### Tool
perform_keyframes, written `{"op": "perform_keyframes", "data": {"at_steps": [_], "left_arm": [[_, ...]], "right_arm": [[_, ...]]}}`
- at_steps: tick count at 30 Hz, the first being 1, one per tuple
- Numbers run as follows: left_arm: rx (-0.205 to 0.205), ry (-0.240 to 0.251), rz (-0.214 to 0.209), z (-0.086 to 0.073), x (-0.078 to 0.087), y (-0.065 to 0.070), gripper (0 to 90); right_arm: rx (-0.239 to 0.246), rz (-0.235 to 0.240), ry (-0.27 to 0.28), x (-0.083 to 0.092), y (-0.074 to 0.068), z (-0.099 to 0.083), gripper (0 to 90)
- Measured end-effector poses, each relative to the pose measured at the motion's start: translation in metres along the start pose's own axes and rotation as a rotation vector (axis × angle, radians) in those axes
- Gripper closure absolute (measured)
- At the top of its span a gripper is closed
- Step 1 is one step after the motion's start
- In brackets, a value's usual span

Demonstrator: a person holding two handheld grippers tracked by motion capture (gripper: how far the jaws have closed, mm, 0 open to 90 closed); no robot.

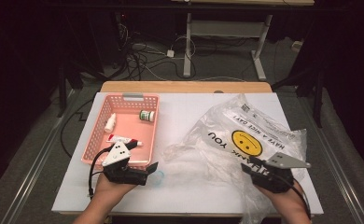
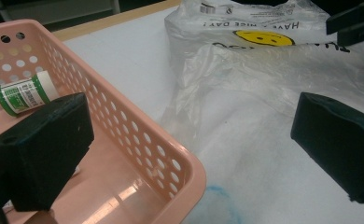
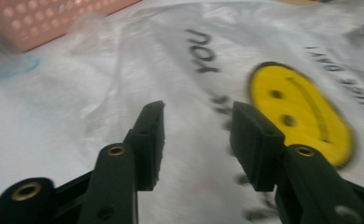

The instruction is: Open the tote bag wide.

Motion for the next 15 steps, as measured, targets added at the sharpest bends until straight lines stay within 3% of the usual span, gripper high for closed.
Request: {"op": "perform_keyframes", "data": {"at_steps": [4, 8, 13, 15], "left_arm": [[-0.001, -0.003, -0.006, -0.001, -0.001, 0.000, 0.0], [-0.005, -0.011, -0.008, -0.002, -0.003, 0.001, 0.0], [-0.009, -0.016, -0.009, -0.003, -0.004, 0.001, 0.0], [-0.008, -0.016, -0.009, -0.003, -0.004, 0.001, 0.0]], "right_arm": [[0.049, 0.097, -0.042, -0.013, -0.034, -0.002, 48.0], [0.122, 0.160, -0.114, -0.026, -0.061, -0.014, 43.5], [0.203, 0.171, -0.170, -0.039, -0.078, -0.023, 42.1], [0.228, 0.154, -0.192, -0.044, -0.081, -0.025, 43.9]]}}
Point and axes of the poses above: each handheld gripper's, and its own axes: x roughly backward along the jaws, z roughly out of its top, y roughly to its right, the point moved 10 cm from there along -x, roughly forward along the jaws, and after that the axes turned 10 degrees about -z, right-handed, at the moved point
